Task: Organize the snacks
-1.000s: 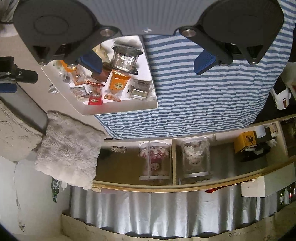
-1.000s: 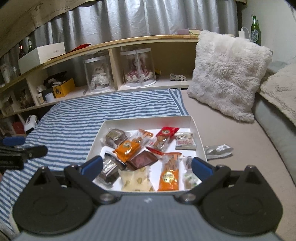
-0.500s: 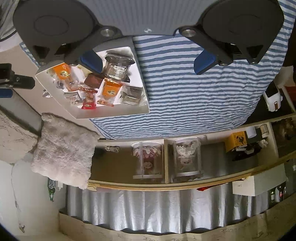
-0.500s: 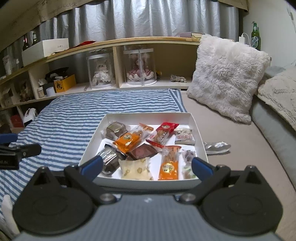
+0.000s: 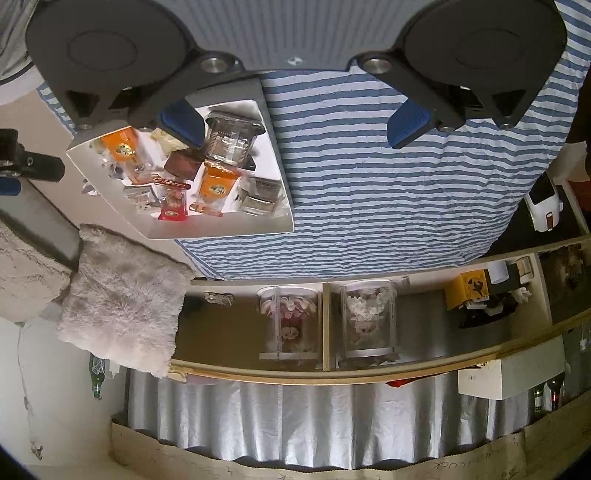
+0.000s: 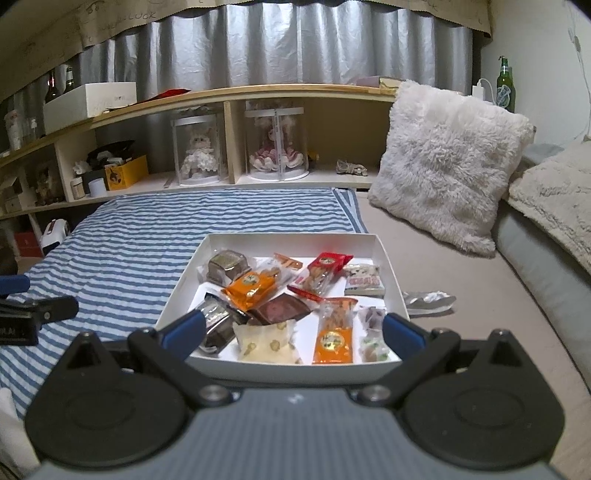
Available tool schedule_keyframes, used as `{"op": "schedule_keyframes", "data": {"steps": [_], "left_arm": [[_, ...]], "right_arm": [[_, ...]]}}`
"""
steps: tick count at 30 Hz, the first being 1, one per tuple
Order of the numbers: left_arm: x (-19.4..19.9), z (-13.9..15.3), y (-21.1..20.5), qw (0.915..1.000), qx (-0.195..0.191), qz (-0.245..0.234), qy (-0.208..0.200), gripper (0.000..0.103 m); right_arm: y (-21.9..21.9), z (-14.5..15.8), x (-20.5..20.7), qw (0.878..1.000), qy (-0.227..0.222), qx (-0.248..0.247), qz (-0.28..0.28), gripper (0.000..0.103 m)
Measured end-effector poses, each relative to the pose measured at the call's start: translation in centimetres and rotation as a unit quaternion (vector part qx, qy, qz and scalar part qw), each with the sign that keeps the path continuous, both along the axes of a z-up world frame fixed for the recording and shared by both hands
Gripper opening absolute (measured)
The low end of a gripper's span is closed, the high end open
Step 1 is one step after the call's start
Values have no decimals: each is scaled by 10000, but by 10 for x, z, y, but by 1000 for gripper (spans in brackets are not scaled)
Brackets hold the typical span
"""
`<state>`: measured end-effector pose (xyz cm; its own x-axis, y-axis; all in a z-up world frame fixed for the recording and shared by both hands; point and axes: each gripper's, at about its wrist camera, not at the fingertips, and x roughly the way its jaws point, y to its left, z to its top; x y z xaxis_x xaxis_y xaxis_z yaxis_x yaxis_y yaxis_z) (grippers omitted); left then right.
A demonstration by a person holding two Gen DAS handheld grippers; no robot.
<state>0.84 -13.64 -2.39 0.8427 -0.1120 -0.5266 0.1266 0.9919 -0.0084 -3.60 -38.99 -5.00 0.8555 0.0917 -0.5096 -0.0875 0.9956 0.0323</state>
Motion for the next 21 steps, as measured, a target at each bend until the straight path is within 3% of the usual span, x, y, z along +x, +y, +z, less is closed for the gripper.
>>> {"op": "schedule_keyframes", "data": {"steps": [21], "left_arm": [[-1,1,2,10000,-44,18,-17,103]], "right_arm": [[1,-3,1,9999,20,-56,81,102]]}}
